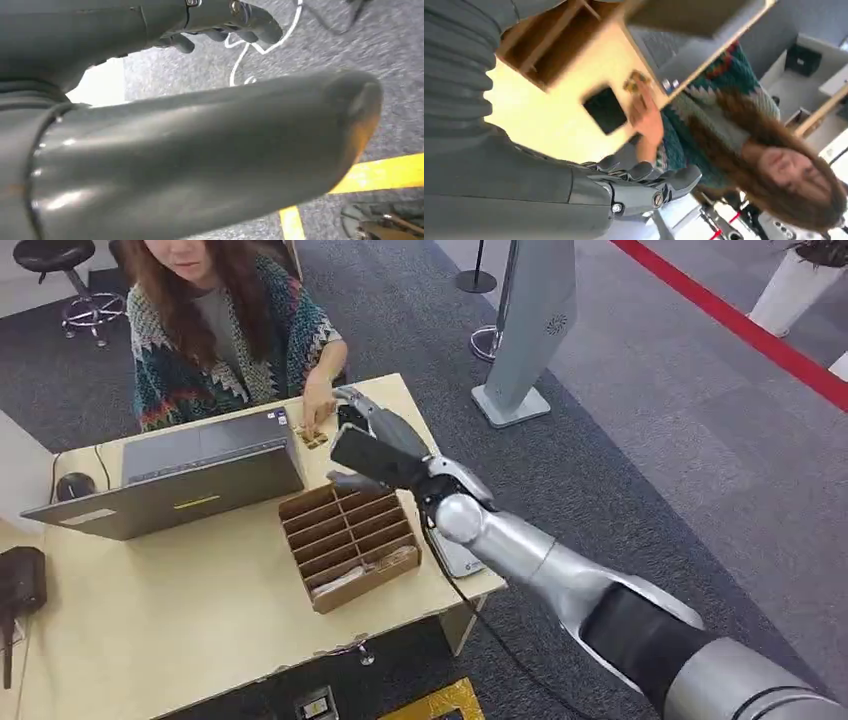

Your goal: Pass the card to the sensor for recognition and then transmit it.

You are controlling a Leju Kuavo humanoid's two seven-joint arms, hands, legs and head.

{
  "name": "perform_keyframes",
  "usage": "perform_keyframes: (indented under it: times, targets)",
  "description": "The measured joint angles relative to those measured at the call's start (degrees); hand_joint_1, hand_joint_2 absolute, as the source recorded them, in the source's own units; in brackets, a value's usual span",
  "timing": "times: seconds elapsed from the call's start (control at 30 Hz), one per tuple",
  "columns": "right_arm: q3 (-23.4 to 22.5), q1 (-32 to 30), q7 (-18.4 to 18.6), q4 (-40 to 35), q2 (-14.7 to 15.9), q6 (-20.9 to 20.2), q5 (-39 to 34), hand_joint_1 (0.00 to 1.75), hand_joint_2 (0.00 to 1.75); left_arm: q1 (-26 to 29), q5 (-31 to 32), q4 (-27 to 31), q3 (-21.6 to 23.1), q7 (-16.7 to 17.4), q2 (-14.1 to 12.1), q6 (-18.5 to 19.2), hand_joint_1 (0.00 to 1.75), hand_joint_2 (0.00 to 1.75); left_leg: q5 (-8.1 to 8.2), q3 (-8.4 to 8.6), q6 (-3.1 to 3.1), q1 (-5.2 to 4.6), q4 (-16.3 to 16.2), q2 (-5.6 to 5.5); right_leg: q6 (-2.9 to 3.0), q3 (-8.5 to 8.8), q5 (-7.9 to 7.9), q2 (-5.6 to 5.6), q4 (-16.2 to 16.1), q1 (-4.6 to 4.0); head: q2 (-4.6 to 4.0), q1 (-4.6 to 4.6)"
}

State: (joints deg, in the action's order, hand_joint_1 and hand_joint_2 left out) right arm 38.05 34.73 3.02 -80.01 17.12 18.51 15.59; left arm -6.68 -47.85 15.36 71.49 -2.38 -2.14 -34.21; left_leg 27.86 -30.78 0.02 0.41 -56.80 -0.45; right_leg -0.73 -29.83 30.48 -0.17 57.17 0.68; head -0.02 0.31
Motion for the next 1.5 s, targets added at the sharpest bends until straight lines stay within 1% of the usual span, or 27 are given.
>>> perform_keyframes:
  times: [0.07,0.13,0.2,0.33,0.57,0.73,0.83,1.13,1.23,1.3,1.5]
  targets:
    - [-1.62,-3.27,0.57,-3.69,1.05,-0.83,0.92,0.00,1.75,0.05,-0.24,-0.15,-0.17,0.00,-0.02,0.02,0.00,0.00,0.01,0.03,0.00,0.01,0.00,0.12,0.00,-0.03,0.00,0.15,-0.02,-0.01,0.02,0.00]
    - [-3.85,-7.53,1.05,-7.82,2.54,-1.11,2.12,0.00,1.75,0.01,-0.31,-0.17,-0.63,-0.07,-0.04,0.11,0.00,0.00,0.02,0.05,0.00,0.02,0.00,-0.01,0.00,0.05,0.01,0.01,-0.03,-0.01,0.00,0.02]
    - [-5.20,-11.73,1.55,-10.93,3.39,-1.24,3.67,0.00,1.75,0.06,-0.31,-0.24,-0.94,-0.11,-0.04,0.15,0.00,0.00,0.02,0.01,0.00,0.01,0.00,0.01,0.00,0.03,0.00,0.02,-0.02,-0.01,0.02,0.02]
    - [-7.93,-18.10,2.36,-15.64,4.59,-1.99,6.59,0.00,1.75,0.02,-0.31,-0.39,-1.16,-0.11,-0.04,0.26,0.00,0.00,0.03,0.03,0.01,0.01,0.00,0.14,0.00,0.02,0.00,0.15,-0.02,-0.01,0.00,0.00]
    - [-10.99,-23.74,2.86,-20.10,5.75,-2.84,7.78,0.00,1.75,0.00,-0.28,-0.46,-1.49,-0.11,-0.04,0.31,0.00,0.00,0.03,0.03,0.01,0.00,0.00,0.17,0.00,0.02,-0.01,0.16,-0.02,0.00,0.00,0.02]
    - [-11.73,-25.69,6.60,-21.24,6.29,-4.17,14.80,0.00,1.75,-0.03,-0.04,-0.46,-1.49,-0.11,-0.07,0.26,0.00,0.00,0.03,0.03,0.01,0.00,0.00,0.18,-0.01,0.02,-0.01,0.17,-0.02,-0.01,0.00,0.02]
    - [-11.56,-26.07,9.55,-21.74,6.29,-6.24,21.32,0.00,1.75,-0.03,0.48,-0.46,-1.49,-0.11,-0.07,0.28,0.00,0.00,0.03,0.03,0.01,0.00,0.00,0.18,-0.01,0.02,-0.01,0.17,-0.01,-0.01,0.02,0.00]
    - [-9.20,-25.95,13.88,-21.70,6.10,-11.73,32.69,0.00,1.75,-0.27,1.62,-0.46,-1.49,0.09,-0.02,0.46,0.00,0.00,0.03,0.02,0.01,0.01,0.01,0.17,0.00,0.03,-0.01,0.16,0.00,-0.01,0.00,0.02]
    - [-7.49,-25.67,14.08,-21.50,5.99,-14.06,34.51,0.00,1.75,-0.58,1.84,-0.46,-1.49,0.44,-0.04,0.61,0.00,0.00,0.03,0.01,0.01,0.01,0.01,0.16,0.00,0.04,-0.01,0.16,0.01,-0.01,0.00,0.00]
    - [-6.34,-25.46,14.10,-21.26,5.68,-14.88,34.92,0.00,1.75,-0.77,1.88,-0.46,-1.49,0.48,-0.04,0.66,0.00,0.00,0.03,0.01,0.01,0.01,0.01,0.16,0.00,0.04,-0.01,0.16,0.01,-0.01,0.00,0.02]
    - [-3.45,-23.75,13.16,-20.21,4.70,-15.80,35.21,0.00,1.75,-0.97,1.60,-0.46,-1.49,0.48,-0.04,0.52,0.00,0.00,0.03,0.01,0.01,0.01,0.01,0.16,0.00,0.04,-0.01,0.16,0.03,-0.01,0.00,0.02]
